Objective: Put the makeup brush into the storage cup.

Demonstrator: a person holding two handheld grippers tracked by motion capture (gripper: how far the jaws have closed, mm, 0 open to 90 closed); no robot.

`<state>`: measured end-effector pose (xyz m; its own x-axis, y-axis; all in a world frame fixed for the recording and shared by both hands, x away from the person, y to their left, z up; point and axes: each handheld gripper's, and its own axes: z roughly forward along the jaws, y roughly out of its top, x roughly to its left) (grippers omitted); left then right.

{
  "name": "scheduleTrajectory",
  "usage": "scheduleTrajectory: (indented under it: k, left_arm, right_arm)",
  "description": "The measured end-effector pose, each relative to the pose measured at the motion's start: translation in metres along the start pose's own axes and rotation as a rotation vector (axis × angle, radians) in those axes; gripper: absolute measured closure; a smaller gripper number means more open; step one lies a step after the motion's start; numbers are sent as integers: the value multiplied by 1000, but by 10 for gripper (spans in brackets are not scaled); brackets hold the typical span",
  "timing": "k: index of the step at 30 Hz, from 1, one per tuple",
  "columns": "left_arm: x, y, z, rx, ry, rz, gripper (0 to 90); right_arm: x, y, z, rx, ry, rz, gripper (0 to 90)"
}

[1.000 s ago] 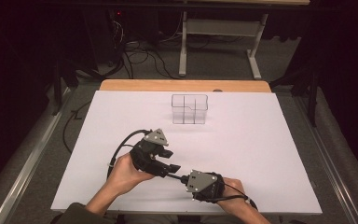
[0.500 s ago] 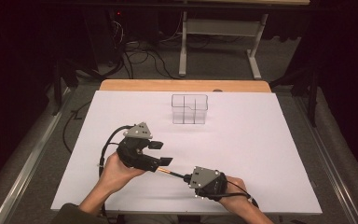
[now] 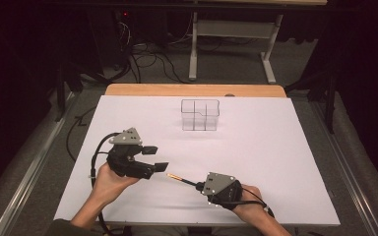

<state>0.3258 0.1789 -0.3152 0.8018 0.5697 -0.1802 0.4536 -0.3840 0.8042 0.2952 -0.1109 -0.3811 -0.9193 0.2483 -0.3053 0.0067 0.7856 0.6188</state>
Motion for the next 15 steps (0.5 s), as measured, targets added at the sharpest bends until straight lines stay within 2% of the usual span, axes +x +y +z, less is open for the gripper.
scheduleTrajectory:
  k: [4, 15]
  left_arm:
    - [5, -9, -9, -38, 22, -25, 321]
    - [13, -25, -15, -72, 63, -61, 323]
  right_arm:
    - [-3, -1, -1, -5, 0, 11, 860]
    - [-6, -1, -2, -11, 8, 38, 860]
